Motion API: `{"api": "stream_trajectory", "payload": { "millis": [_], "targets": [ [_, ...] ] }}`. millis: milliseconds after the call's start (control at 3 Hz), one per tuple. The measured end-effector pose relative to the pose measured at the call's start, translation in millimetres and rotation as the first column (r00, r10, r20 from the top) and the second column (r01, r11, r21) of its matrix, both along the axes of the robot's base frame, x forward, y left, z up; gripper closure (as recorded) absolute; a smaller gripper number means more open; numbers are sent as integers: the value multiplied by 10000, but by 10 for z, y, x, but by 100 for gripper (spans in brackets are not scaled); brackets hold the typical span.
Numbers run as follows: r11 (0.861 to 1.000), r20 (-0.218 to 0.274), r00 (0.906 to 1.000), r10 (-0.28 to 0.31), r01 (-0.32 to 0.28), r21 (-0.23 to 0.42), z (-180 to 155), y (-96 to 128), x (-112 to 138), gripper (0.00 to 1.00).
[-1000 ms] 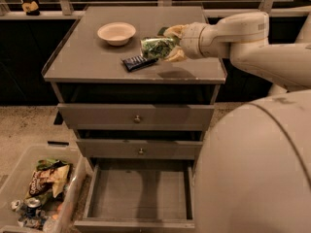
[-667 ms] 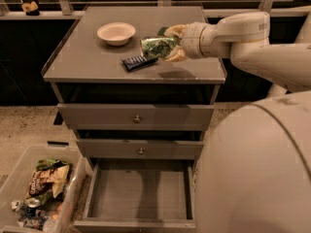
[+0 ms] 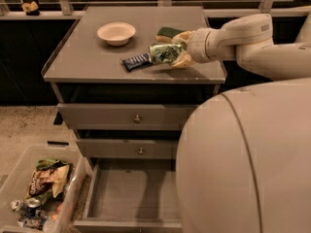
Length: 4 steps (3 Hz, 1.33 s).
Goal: Pick green can from bottom drawer and place on counter
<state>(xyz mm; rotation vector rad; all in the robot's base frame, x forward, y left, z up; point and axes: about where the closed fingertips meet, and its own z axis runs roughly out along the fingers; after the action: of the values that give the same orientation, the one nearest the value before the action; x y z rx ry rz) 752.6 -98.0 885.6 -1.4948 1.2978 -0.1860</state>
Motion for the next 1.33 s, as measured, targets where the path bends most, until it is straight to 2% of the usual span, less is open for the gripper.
{"api": "stream_trajectory", "payload": {
  "millis": [333, 667, 1333],
  "targets": [
    [10000, -79, 9999, -80, 80, -43, -5, -40, -11, 100],
    [10000, -73, 9999, -74, 74, -38, -3, -36, -11, 82],
    [10000, -72, 9999, -73, 73, -38, -3, -35, -11, 36]
  ]
}}
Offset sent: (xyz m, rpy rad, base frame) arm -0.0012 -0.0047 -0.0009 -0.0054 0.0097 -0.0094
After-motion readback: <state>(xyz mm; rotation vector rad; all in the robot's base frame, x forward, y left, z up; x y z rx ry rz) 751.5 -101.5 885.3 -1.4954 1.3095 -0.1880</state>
